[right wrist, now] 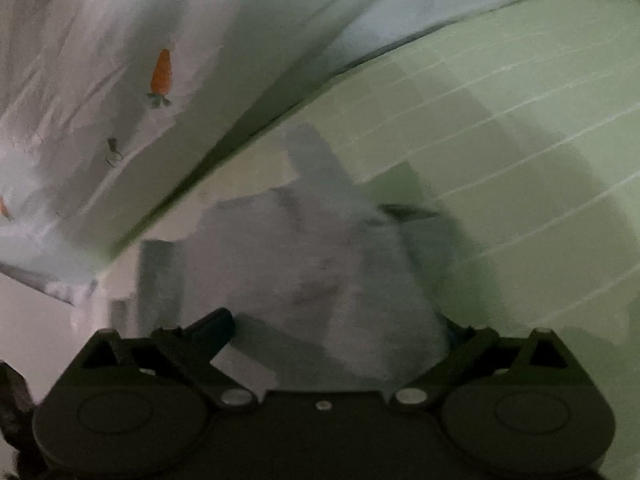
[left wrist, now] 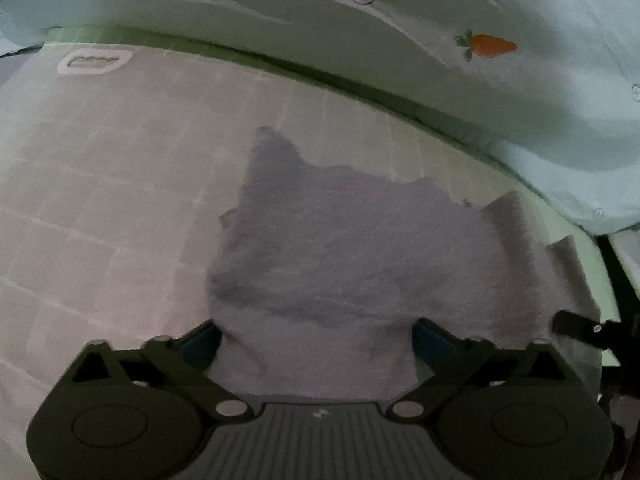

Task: Fold clothes
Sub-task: 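Lift the folded hoodie with both grippers and carry it to the clothes stack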

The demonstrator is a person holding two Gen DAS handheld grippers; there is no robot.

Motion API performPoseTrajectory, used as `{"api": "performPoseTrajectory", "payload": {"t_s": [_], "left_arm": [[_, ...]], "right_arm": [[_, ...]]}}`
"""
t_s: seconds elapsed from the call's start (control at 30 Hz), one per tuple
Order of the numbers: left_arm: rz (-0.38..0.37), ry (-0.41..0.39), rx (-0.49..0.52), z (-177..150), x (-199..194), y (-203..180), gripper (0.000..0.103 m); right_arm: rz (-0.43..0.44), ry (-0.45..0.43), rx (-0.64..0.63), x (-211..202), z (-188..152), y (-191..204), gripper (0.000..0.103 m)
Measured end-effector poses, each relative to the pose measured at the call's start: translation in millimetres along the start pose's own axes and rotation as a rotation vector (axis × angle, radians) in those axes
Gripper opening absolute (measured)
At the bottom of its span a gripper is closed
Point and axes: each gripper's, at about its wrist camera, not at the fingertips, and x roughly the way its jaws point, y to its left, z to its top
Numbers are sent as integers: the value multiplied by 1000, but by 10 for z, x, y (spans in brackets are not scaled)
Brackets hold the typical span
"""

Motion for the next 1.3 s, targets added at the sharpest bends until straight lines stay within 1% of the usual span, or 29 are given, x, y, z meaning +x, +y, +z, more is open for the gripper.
{"api": "performPoseTrajectory", "payload": {"t_s": [0.03,0.07,0.13,0.2,0.27,0.33,0.43,0.5,0.67,0.73,0.83,0.93,1.03,1.13,1.2,1.23,1.3], "left_arm": [[-1,-8,3,-11,-33,-46,53],[-9,-20,5,-24,-106,-80,41],[-23,-44,9,-50,-251,-148,30],[-44,-68,16,-82,-411,-225,27],[-87,-92,35,-136,-630,-341,27],[-116,-116,77,-215,-821,-491,26],[-149,-146,135,-362,-1055,-732,26],[-181,-152,156,-466,-1164,-855,26],[-280,-126,188,-717,-1288,-1176,26],[-318,-102,200,-820,-1289,-1375,26],[-370,-88,243,-1017,-1268,-1715,26],[-413,-88,262,-1215,-1257,-2148,26],[-449,-111,261,-1400,-1256,-2634,26],[-473,-162,235,-1618,-1252,-3252,26],[-480,-186,193,-1788,-1262,-3693,26],[-494,-192,179,-1874,-1271,-3925,26],[-523,-208,184,-2041,-1250,-4407,26]], "right_arm": [[-1,24,-37,28,-14,68,62],[-7,48,-79,52,-29,137,49],[-19,30,-132,-28,-82,263,39],[-12,-12,-179,-214,-158,373,36],[-3,-56,-202,-460,-270,457,35],[5,-101,-222,-711,-385,540,34],[-9,-169,-242,-1094,-564,591,34],[-26,-208,-232,-1371,-664,557,34],[-102,-273,-181,-1962,-839,332,34],[-145,-290,-162,-2204,-923,223,34],[-204,-320,-164,-2554,-1015,54,34],[-242,-364,-168,-2966,-1048,-258,34],[-236,-401,-166,-3417,-995,-683,34],[-212,-438,-216,-3931,-836,-1201,34],[-192,-456,-248,-4286,-695,-1561,34],[-191,-460,-256,-4459,-624,-1730,34],[-210,-470,-320,-4807,-455,-2036,34]]}}
